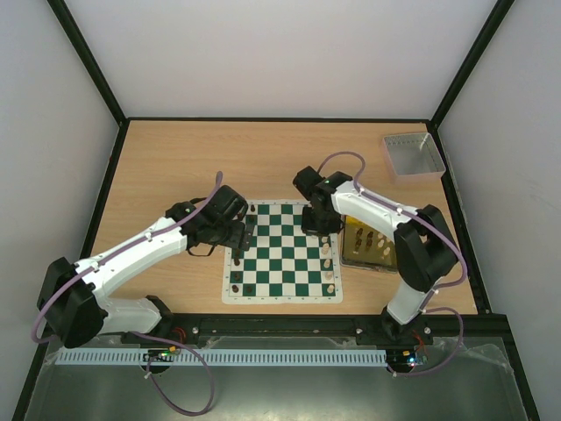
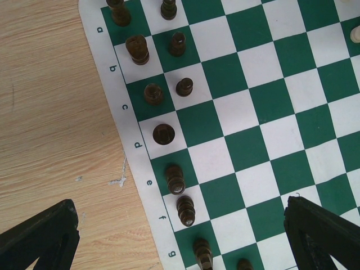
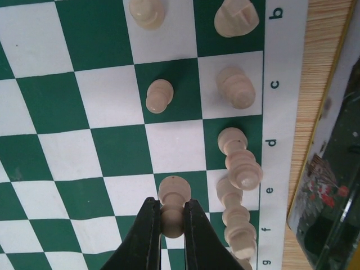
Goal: Set up the chess pieces on the board
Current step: Place the chess piece on the chessboard.
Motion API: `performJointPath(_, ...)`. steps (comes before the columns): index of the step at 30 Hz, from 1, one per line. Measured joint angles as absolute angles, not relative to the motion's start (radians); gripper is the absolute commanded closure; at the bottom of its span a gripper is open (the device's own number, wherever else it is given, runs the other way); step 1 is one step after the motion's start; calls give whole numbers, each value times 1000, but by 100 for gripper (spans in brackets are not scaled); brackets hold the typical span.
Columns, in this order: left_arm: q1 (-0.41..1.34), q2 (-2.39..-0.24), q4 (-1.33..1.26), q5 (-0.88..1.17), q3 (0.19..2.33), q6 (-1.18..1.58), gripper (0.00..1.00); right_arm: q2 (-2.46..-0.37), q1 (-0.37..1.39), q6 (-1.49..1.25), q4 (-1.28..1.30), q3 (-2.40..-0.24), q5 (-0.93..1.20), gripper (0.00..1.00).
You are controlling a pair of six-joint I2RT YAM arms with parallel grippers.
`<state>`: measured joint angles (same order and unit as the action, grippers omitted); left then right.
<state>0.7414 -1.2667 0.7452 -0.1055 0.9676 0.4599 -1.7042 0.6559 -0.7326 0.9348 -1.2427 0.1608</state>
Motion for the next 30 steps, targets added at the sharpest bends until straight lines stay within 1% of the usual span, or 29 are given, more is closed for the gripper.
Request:
performJointPath(17,741,-1273,745,-105,968,460,1,-1805,656,-678,904,-1242,170,98)
performJointPath(30,741,-1278,745,-105,968,460,1,-1825,656,-661,888,-1242,170,97)
